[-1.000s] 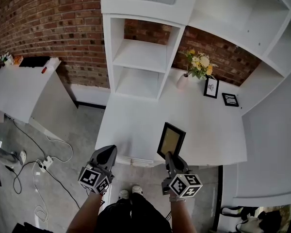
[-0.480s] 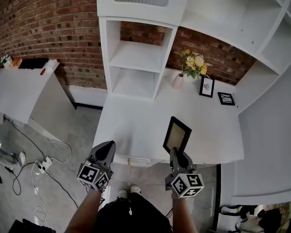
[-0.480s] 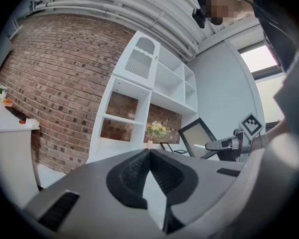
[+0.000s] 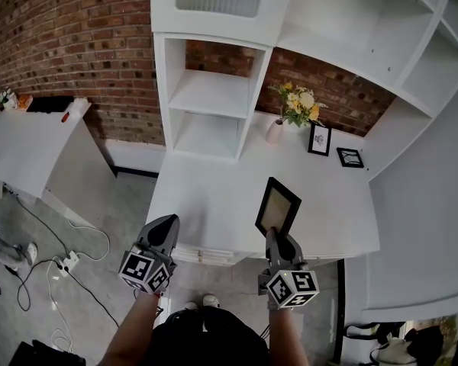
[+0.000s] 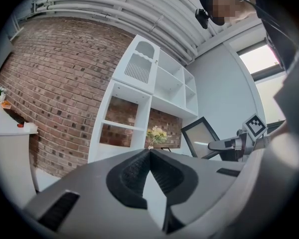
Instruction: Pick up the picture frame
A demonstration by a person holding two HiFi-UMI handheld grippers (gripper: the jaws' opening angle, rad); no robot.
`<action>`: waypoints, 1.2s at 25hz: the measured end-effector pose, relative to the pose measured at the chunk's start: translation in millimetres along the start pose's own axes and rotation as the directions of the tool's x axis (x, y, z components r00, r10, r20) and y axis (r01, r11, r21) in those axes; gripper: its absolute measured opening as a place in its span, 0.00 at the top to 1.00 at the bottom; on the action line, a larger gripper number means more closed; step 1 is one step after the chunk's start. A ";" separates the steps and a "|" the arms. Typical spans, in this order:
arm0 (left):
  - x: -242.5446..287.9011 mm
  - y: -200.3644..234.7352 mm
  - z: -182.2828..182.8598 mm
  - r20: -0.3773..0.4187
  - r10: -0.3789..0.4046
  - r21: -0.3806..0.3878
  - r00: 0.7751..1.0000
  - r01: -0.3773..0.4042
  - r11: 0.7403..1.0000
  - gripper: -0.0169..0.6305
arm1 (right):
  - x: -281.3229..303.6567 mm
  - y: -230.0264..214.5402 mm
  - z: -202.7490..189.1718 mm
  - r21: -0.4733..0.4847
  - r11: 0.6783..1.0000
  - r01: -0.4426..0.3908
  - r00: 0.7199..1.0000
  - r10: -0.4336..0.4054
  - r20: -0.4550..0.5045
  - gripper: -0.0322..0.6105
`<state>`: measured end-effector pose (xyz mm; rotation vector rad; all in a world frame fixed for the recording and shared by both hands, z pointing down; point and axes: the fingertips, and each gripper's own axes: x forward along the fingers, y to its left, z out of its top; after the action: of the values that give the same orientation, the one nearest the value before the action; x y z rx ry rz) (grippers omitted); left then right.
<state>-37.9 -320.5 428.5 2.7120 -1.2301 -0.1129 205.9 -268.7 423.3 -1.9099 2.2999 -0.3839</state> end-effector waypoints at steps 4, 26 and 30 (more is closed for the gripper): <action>-0.1 7.7 3.6 0.016 0.009 -0.007 1.000 -0.008 1.000 0.98 | 3.2 6.9 7.4 -0.027 1.000 -0.014 1.000 0.014 0.013 0.91; -12.0 12.3 9.1 0.012 0.023 0.024 1.000 -0.024 0.999 0.98 | 6.3 15.8 6.7 -0.037 0.999 -0.019 1.000 0.019 0.008 0.91; -14.4 16.7 6.8 0.003 0.044 0.035 0.999 -0.044 0.998 0.98 | 9.7 20.5 2.3 -0.047 0.998 -0.037 0.999 0.037 -0.003 0.91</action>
<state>-60.6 -321.2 424.8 2.7127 -1.3041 -0.0904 185.2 -275.0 416.0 -1.8862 2.3623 -0.3310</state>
